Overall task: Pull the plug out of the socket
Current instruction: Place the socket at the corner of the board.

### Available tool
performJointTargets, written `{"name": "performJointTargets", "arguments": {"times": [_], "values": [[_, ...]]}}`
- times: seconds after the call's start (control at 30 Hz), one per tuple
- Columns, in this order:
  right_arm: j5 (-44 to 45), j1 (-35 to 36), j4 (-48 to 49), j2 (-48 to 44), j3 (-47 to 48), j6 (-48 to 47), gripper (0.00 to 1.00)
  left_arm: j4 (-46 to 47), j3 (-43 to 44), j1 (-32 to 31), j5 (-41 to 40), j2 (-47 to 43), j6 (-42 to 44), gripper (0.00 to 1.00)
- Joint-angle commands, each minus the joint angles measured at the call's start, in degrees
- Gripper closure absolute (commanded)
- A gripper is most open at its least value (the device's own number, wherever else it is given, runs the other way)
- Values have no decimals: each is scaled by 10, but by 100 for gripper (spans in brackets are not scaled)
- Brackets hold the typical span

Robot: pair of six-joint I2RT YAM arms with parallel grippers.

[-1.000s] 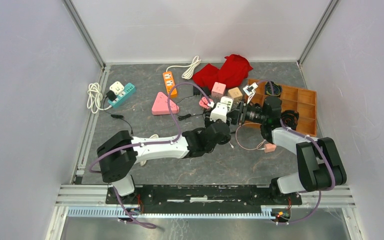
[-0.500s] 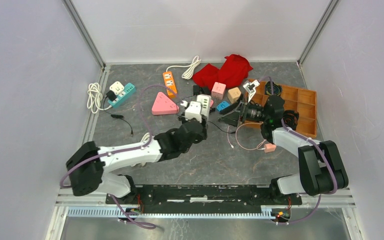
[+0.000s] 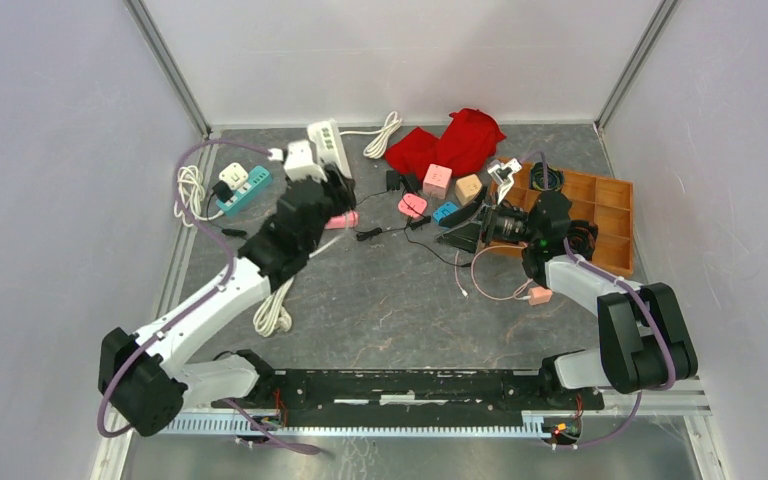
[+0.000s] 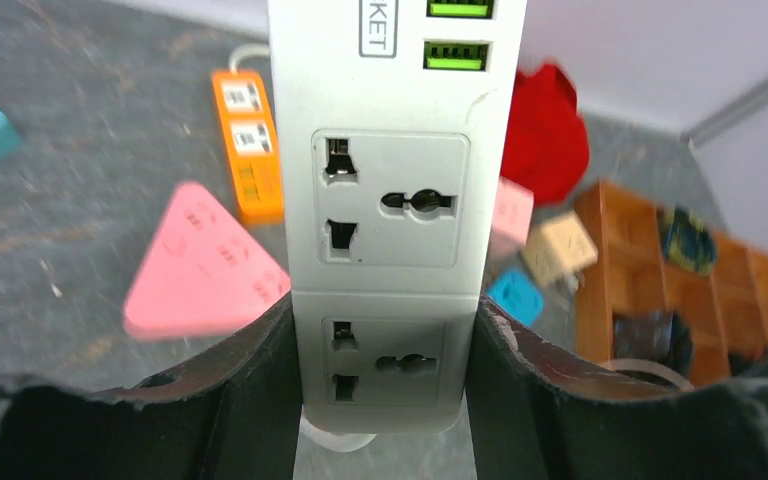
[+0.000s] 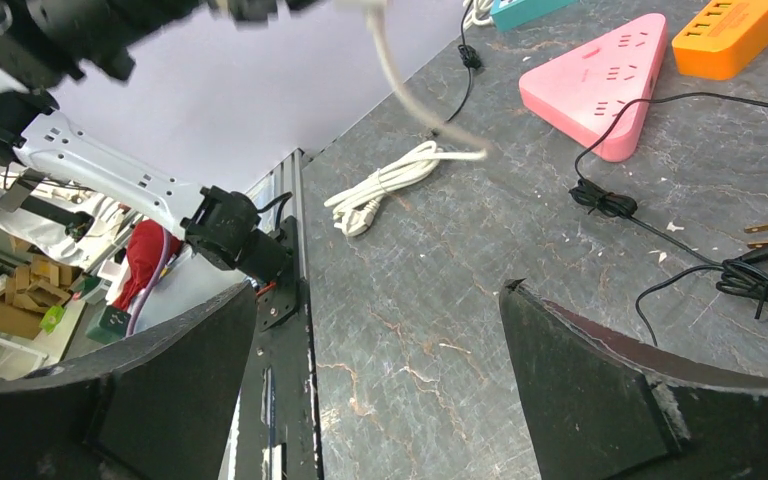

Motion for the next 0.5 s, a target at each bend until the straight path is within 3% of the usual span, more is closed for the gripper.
{"name": "performJointTargets", "arguments": {"times": [0.0, 0.2, 0.47], "values": [[-8, 1, 24, -13, 6, -8, 2, 14, 99, 87, 52, 26, 32, 98], [-9, 1, 6, -13, 10, -23, 2, -28, 226, 176, 73, 141, 66, 98], [-8, 1, -11, -11, 14, -38, 2, -35, 259, 259, 125, 247, 177, 98]]}}
